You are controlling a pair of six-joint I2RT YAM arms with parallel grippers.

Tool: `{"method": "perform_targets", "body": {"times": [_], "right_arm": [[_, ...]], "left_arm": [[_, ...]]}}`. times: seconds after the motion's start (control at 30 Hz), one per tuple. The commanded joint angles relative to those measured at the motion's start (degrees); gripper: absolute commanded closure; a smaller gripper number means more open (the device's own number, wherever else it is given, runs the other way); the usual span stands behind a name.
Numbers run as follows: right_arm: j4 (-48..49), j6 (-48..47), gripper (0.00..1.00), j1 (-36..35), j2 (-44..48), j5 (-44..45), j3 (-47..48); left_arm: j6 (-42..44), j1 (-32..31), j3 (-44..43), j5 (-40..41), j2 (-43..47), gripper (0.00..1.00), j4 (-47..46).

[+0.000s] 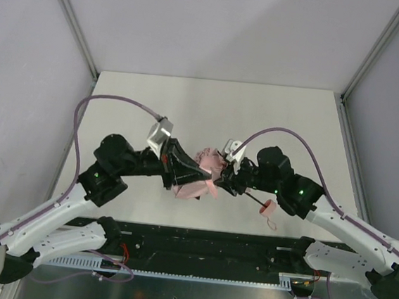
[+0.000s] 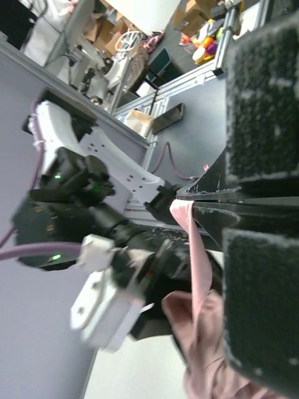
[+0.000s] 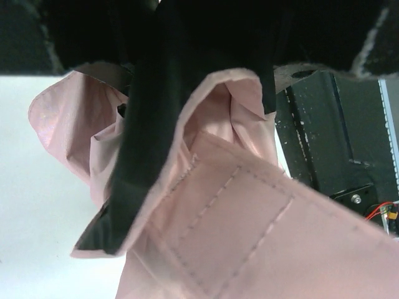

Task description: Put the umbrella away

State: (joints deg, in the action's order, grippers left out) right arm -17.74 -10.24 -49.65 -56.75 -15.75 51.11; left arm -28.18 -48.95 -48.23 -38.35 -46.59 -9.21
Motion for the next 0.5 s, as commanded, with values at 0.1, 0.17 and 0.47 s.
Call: {"method": "perform_targets", "body": {"times": [0.1,0.17,0.47], "right_arm": [[1.66,-2.05,1.0,-2.82,0.08,2.06,0.66],[1.15,-2.17,1.0,-3.17,-0.11,0.5,0.66],[-0.91,-3.33,1.0,-4.22,0.6,-4.77,0.65]], "left_arm": [[-9.81,6.6,-11.16,-8.46,-5.73,1.0,-4.51],[-11.57,8.02,-13.29,-10.05,-8.11,1.0,-4.94],[-21.44,13.82,-16.44,-12.82,-14.25,1.0,-7.89]]}}
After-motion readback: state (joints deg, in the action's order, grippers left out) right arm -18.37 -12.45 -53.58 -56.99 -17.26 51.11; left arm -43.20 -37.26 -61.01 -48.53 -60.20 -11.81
